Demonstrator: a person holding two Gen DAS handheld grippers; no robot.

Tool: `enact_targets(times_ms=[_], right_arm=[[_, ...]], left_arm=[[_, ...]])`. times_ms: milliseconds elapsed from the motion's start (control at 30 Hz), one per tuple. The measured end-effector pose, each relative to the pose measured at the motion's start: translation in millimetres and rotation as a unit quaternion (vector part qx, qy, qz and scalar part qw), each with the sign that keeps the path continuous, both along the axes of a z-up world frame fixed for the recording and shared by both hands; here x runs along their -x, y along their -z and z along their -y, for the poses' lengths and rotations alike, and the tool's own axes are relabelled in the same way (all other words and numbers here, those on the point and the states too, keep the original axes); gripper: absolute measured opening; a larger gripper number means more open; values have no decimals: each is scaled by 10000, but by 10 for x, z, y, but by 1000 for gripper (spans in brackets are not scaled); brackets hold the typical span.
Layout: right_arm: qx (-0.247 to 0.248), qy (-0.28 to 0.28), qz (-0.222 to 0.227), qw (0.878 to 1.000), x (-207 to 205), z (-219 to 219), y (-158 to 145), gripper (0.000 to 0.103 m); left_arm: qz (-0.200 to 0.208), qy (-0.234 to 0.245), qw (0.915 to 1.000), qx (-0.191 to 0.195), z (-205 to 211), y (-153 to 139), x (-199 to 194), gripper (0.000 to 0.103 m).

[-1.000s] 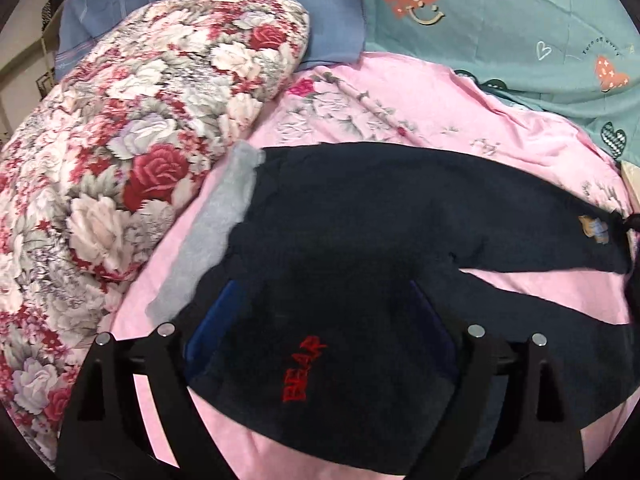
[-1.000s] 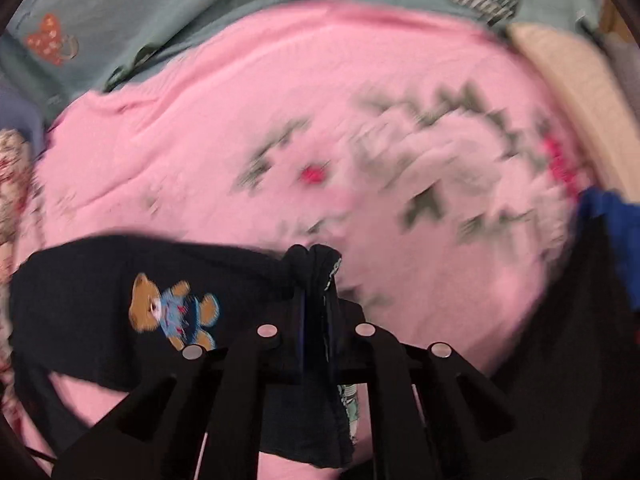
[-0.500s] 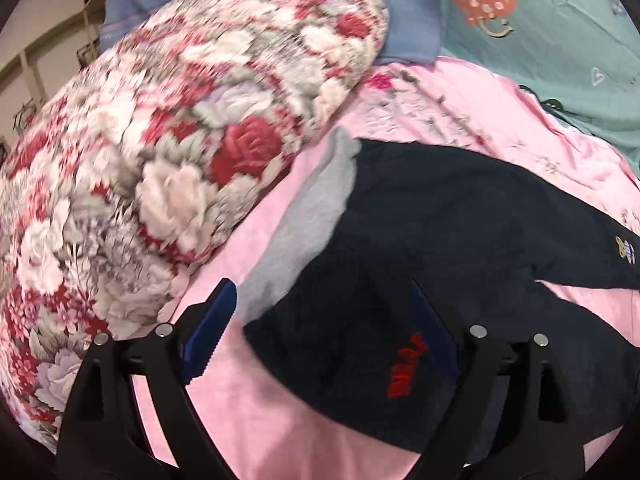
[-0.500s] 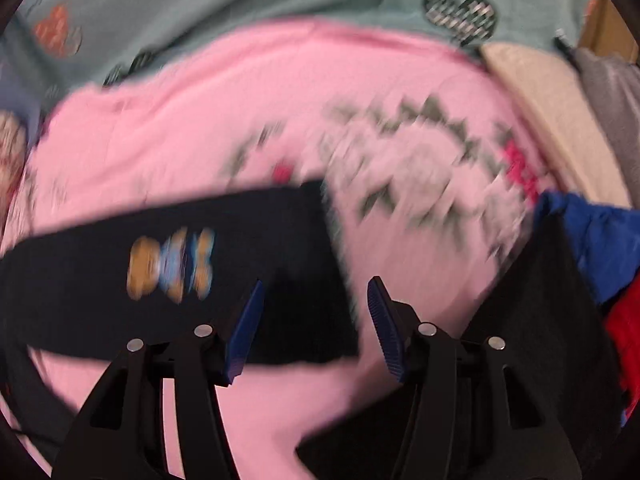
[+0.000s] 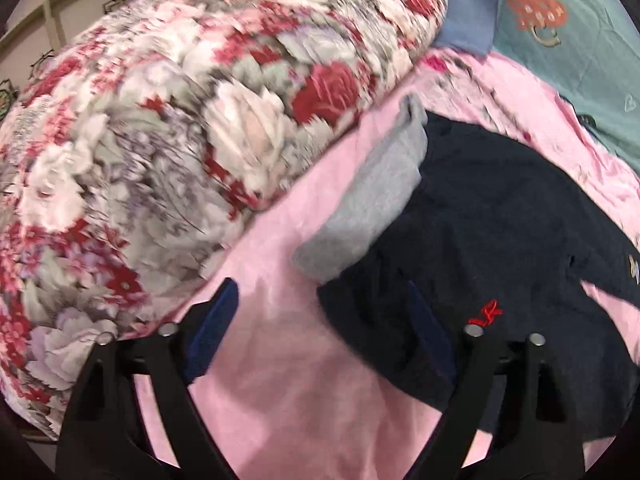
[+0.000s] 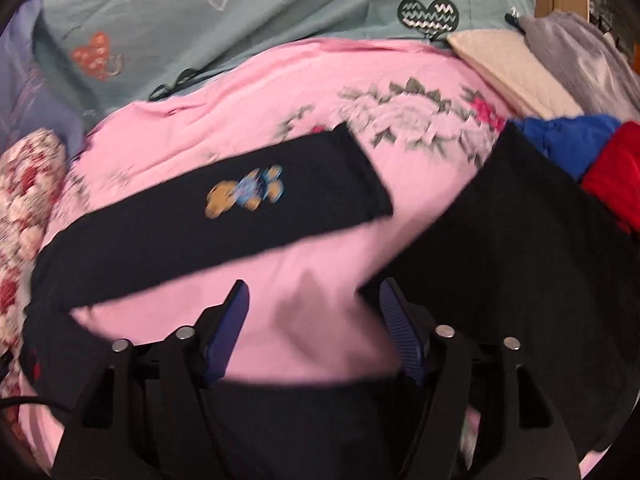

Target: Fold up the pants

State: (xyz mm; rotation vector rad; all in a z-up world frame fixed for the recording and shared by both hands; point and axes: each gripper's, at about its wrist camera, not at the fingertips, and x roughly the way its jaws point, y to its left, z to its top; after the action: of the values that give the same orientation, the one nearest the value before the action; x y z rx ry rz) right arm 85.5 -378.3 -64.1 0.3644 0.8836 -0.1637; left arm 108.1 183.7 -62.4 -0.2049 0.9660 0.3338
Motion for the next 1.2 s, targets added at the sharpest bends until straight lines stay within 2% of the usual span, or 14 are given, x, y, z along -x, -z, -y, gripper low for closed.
enact_targets(times_ms=[100,300,467,533,600,633,700,733,833,900,933,967,1100,1200], right_arm=[[-77,189,-92,9997,234,57,138,74],[-152,29,-109,9998,281,-1,248,74],[-412,-377,67,9984,199,-254,189,74],[-648,-571,104,9962,174,-357,189,74],[-611,-717,80,9955,163,-446,191,74],[-534,-772,54,9956,165,-482,189,74],[-427,-832,-27,9956,174,-511,200,74],[-432,-827,-92,9956,175,-502,226,76],[-531,-668,-655,9942,128,-456,452,88],[-299,-800,-618,9944,140,-527,456,91],[-161,-882,-694,9936,142,-562,448,91],[-97,-970,-716,9927,167,-573,420,91],[154,-648,-551,9963,403,-319,241,91],[331,-128,-599,9976,596,-34,199,91]], left_arm=[[-185,91,9997,148,19,95,-39,78],[-409,173,9970,628,50,242,-165,81],[-463,28,9945,939,-12,263,-280,29],[-405,-174,9923,1160,-120,238,-260,15],[-365,-545,9912,1148,-218,109,-132,12],[-270,-581,9921,1078,-218,29,-77,12],[-145,-595,9961,634,-149,-123,9,27],[-216,-603,9972,388,-113,-113,-11,37],[-746,-559,9956,121,-97,139,-189,43],[-851,-657,9942,26,-111,233,-218,57],[-825,-760,9936,-165,-107,208,-199,73],[-747,-852,9929,-369,-100,147,-163,82],[-471,-838,9951,-228,-133,-56,-44,85],[-216,-839,9953,-436,-57,-212,57,85]])
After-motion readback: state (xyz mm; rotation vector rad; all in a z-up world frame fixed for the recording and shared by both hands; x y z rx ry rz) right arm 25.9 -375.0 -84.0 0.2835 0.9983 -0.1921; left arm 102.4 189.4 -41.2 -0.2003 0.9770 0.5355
